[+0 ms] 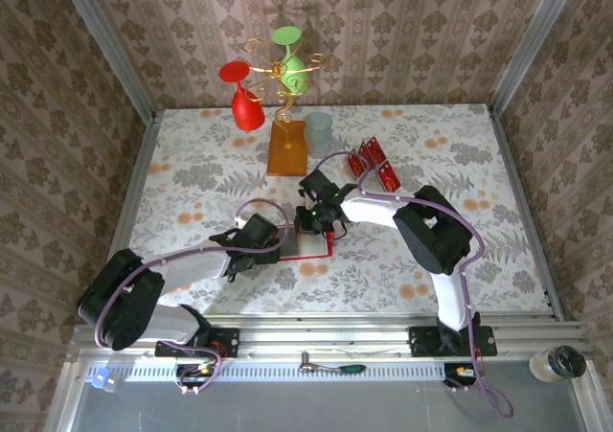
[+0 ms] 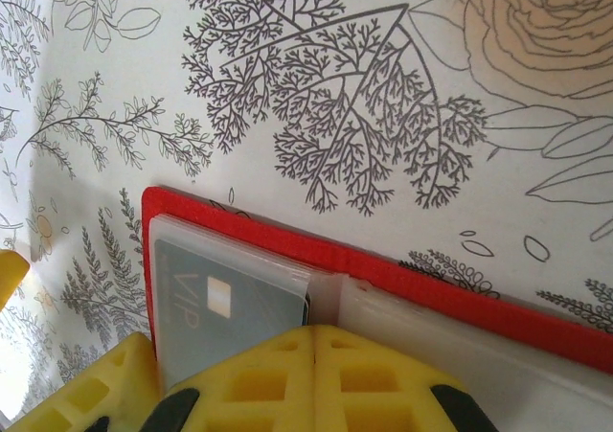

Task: Put the credit cards into the card holder
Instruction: Insert the credit card into the card slot, then close the card holder at the center of the table.

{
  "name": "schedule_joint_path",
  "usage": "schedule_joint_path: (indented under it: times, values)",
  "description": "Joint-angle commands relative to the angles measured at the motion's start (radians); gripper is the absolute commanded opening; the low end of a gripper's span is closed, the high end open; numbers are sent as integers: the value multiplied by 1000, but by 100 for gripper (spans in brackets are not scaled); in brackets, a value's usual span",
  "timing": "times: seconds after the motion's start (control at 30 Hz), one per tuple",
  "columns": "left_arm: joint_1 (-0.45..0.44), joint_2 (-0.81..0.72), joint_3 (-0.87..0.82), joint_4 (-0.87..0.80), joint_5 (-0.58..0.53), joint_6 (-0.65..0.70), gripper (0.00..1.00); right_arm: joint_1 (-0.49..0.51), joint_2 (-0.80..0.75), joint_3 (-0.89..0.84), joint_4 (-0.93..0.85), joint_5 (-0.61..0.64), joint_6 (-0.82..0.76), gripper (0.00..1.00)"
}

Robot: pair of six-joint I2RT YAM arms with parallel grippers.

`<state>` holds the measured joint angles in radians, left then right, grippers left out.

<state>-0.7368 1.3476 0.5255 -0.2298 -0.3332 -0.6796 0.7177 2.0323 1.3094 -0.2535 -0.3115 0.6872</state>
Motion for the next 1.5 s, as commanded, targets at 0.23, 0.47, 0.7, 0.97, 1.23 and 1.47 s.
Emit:
schedule_joint_path:
  times: [0.23,0.47,0.7,0.97,1.23,1.47]
  values:
    - [4,18,-17,19,19,7,100,11,5,22,-6,-21,12,0]
    - [3,15,-12,10,19,11,100,9,-40,20,-28,-11,-2,5]
    - [2,-40,-7,-33,2,14,100,1,-109,24,-64,14,-26,15]
    - [9,-150,10,-101,-5,30,100,-25,-241,5,-181,147,-110,35]
    - [55,-225,4,-7,162,67,100,-61,-394,-139,-223,251,-165,55]
    - [83,-129,64,103,315,72,100,-83,-386,-257,-146,231,-134,55]
